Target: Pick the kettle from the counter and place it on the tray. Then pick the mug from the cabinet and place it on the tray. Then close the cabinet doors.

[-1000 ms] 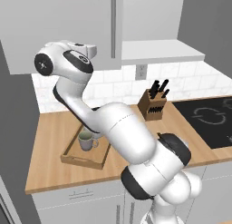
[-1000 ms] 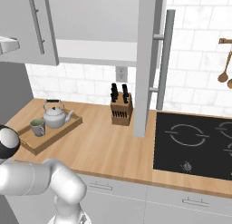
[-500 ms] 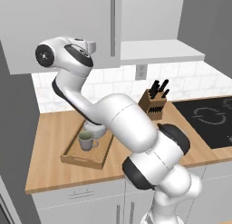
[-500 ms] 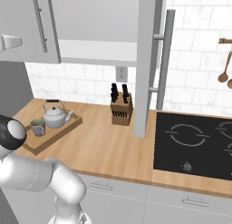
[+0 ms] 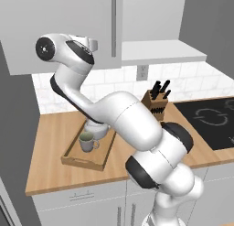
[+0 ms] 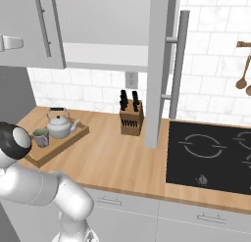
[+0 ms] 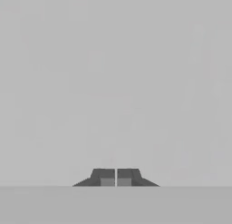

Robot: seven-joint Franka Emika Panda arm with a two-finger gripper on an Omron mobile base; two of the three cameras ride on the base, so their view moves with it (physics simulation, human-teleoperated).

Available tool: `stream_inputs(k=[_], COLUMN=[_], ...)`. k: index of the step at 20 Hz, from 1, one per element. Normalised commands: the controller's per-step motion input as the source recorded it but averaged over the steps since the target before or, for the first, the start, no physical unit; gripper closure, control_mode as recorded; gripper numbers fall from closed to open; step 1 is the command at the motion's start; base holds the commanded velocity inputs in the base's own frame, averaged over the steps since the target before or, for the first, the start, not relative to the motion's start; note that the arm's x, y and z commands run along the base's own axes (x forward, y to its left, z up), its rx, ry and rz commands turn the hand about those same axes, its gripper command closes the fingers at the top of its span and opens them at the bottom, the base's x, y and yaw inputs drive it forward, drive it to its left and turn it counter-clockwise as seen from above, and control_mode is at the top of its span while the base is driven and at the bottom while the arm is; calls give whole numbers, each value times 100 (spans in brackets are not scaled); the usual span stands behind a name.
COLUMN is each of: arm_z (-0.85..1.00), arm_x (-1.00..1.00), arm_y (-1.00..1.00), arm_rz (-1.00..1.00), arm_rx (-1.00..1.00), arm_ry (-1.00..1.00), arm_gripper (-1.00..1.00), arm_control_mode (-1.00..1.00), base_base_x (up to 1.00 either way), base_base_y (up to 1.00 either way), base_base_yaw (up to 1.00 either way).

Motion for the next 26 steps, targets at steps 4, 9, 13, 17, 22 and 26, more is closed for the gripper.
stream_inputs(k=[4, 9, 13, 17, 22, 26], arm_z=[-12, 0, 0, -3, 0, 7], arm_x=[24, 18, 1, -37, -93, -96], arm_y=[-30, -33, -33, -13, -17, -32], arm_rz=[1, 1, 2, 3, 5, 6], arm_rx=[0, 0, -1, -4, -4, 0], arm_ry=[-2, 0, -1, -1, -6, -1], arm_gripper=[100, 100, 100, 100, 100, 100], arm_control_mode=[-100, -100, -100, -100, -100, -100], base_base_x=[0, 0, 0, 0, 0, 0], base_base_y=[0, 0, 0, 0, 0, 0], base_base_yaw=[0, 0, 0, 0, 0, 0])
